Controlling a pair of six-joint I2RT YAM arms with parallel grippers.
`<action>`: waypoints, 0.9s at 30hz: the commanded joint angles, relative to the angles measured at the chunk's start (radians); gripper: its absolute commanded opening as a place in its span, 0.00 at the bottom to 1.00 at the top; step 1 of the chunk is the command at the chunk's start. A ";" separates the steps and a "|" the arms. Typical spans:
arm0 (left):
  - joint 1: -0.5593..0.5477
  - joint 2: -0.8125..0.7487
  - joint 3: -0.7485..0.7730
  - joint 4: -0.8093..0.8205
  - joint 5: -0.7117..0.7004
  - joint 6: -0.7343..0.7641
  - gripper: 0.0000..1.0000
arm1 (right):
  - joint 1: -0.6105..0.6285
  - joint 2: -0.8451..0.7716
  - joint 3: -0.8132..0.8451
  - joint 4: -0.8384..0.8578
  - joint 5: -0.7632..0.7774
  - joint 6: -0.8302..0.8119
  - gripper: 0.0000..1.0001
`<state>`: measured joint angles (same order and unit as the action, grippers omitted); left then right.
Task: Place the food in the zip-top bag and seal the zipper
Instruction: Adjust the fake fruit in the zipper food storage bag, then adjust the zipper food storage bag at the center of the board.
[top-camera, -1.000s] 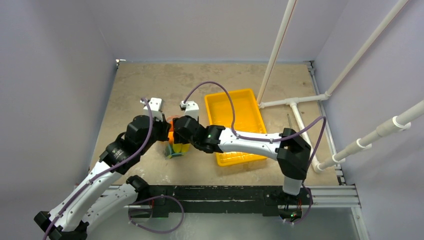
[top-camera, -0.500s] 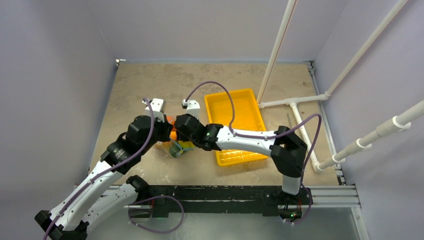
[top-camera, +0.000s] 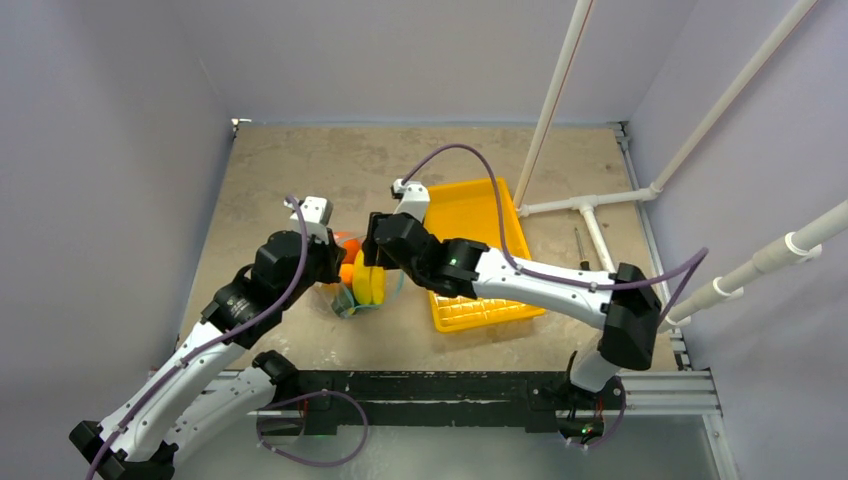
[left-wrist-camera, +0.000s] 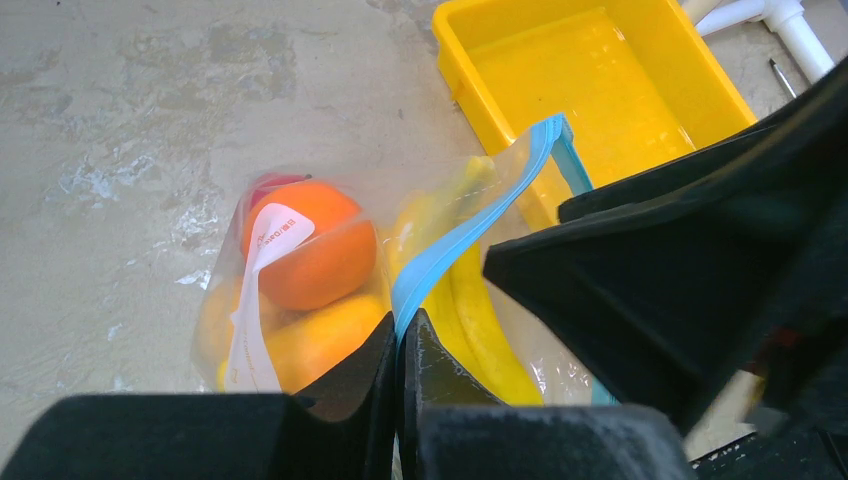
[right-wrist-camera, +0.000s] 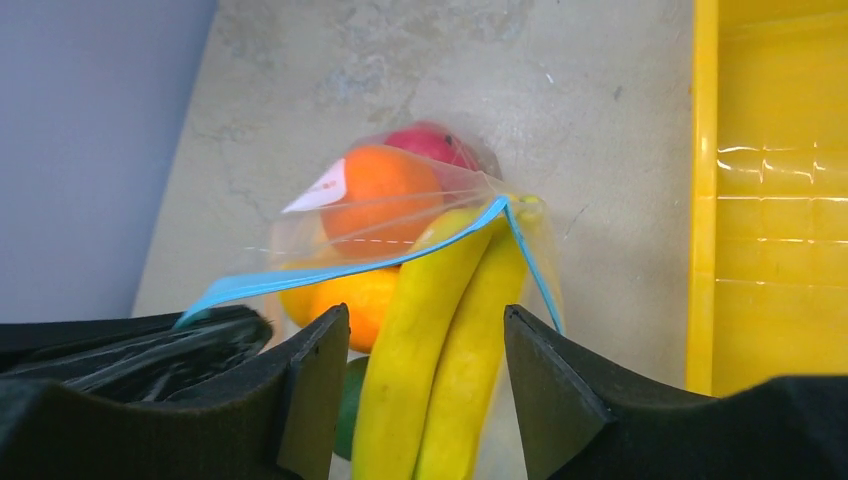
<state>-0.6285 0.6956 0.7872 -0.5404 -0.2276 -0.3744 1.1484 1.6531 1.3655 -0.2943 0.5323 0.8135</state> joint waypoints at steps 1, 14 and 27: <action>0.006 -0.007 0.005 0.030 -0.004 0.002 0.00 | -0.004 -0.092 -0.014 -0.041 0.034 0.027 0.61; 0.006 -0.004 0.005 0.032 -0.004 0.002 0.00 | -0.004 -0.182 -0.163 -0.042 0.002 0.107 0.62; 0.006 0.001 0.001 0.036 0.008 0.002 0.00 | -0.004 -0.136 -0.197 0.129 -0.105 0.071 0.43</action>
<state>-0.6285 0.6975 0.7872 -0.5404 -0.2272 -0.3744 1.1465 1.5120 1.1530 -0.2607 0.4671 0.9012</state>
